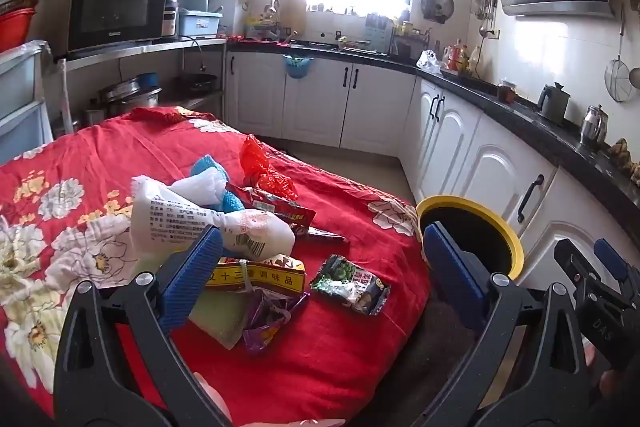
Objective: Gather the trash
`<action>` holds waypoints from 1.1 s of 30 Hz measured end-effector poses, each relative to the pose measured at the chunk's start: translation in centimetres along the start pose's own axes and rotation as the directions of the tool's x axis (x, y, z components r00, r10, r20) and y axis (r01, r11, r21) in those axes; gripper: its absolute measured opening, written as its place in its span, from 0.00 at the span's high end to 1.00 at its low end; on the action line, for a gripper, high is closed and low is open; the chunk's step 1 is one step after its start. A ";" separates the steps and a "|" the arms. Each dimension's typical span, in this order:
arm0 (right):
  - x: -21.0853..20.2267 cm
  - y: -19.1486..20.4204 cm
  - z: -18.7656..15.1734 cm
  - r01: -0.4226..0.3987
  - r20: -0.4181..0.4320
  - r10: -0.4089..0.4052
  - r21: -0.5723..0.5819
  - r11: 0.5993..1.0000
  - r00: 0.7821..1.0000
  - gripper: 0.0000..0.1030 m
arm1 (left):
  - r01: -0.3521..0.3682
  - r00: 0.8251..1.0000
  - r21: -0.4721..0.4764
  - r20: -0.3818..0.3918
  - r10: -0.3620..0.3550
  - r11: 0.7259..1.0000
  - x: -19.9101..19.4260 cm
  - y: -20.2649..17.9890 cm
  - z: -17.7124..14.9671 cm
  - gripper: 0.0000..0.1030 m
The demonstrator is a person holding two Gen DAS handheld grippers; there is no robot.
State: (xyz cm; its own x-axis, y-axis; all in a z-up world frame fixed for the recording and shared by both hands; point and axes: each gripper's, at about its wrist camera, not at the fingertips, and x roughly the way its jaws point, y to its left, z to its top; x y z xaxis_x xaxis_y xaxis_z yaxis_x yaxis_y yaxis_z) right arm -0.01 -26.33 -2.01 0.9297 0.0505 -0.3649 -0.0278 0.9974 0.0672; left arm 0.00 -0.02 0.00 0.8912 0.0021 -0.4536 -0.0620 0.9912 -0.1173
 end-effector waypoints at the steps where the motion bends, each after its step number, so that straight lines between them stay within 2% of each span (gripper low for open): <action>1: 0.0 0.0 0.0 -0.002 0.002 0.002 0.001 1.000 1.000 0.06 | -0.002 1.000 0.002 -0.003 0.002 1.000 0.0 0.0 0.0 0.10; 8: -0.5 0.5 -0.1 -0.014 0.018 0.014 -0.023 1.000 1.000 0.06 | -0.002 1.000 0.003 0.002 0.002 1.000 -0.1 0.2 0.3 0.10; 33: -1.0 -0.3 0.3 0.005 0.032 -0.005 0.004 1.000 0.999 0.06 | -0.004 1.000 0.015 0.031 0.003 1.000 -0.7 0.0 0.5 0.10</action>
State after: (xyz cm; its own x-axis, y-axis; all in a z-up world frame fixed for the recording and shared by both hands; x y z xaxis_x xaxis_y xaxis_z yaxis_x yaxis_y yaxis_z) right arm -0.85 -26.72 -1.37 0.9412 0.0433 -0.3349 -0.0215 0.9974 0.0686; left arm -0.40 0.03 0.74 0.9044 0.0096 -0.4265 -0.0586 0.9931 -0.1020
